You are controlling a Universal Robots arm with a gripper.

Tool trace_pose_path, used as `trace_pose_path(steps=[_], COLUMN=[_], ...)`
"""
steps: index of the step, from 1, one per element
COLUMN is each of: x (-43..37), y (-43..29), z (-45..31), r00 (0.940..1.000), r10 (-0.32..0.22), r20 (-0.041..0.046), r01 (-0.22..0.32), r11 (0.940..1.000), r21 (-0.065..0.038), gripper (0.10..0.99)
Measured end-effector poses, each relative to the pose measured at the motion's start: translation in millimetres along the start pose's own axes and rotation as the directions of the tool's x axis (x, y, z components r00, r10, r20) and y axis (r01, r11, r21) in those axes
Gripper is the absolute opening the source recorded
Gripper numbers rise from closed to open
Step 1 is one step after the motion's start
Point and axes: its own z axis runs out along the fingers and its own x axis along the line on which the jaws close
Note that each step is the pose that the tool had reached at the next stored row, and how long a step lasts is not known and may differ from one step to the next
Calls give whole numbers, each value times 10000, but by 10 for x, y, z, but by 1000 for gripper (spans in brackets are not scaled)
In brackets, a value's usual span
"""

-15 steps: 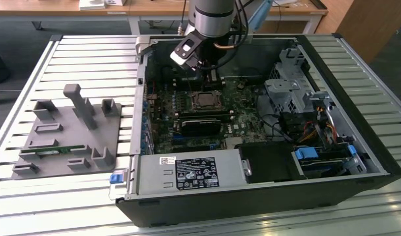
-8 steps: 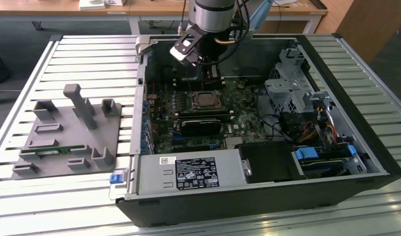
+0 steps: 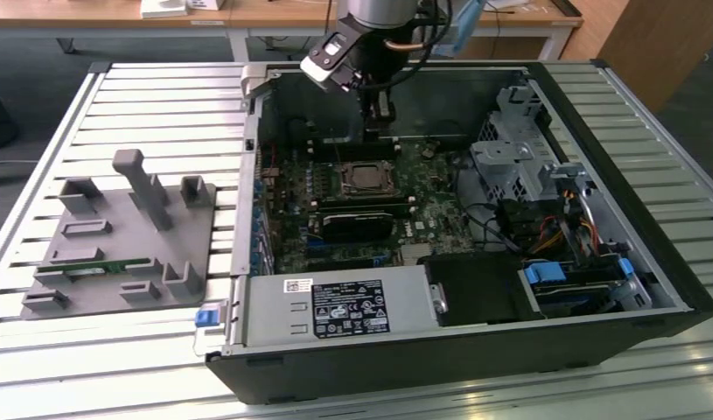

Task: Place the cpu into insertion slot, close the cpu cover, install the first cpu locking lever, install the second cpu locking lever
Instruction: 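Install the first cpu locking lever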

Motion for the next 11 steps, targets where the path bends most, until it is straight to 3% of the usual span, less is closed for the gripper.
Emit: trace_pose_path(steps=[4, 7, 11], x=[0, 0, 0], y=[1, 1, 1], z=[-83, -83, -84], r00=[10000, 9988, 9926], r10=[-21, -497, -1218], r20=[0, -3, -8], r01=[21, 497, 1218], r11=[10000, 9988, 9926], r21=[-1, -3, -2], gripper=[106, 106, 106])
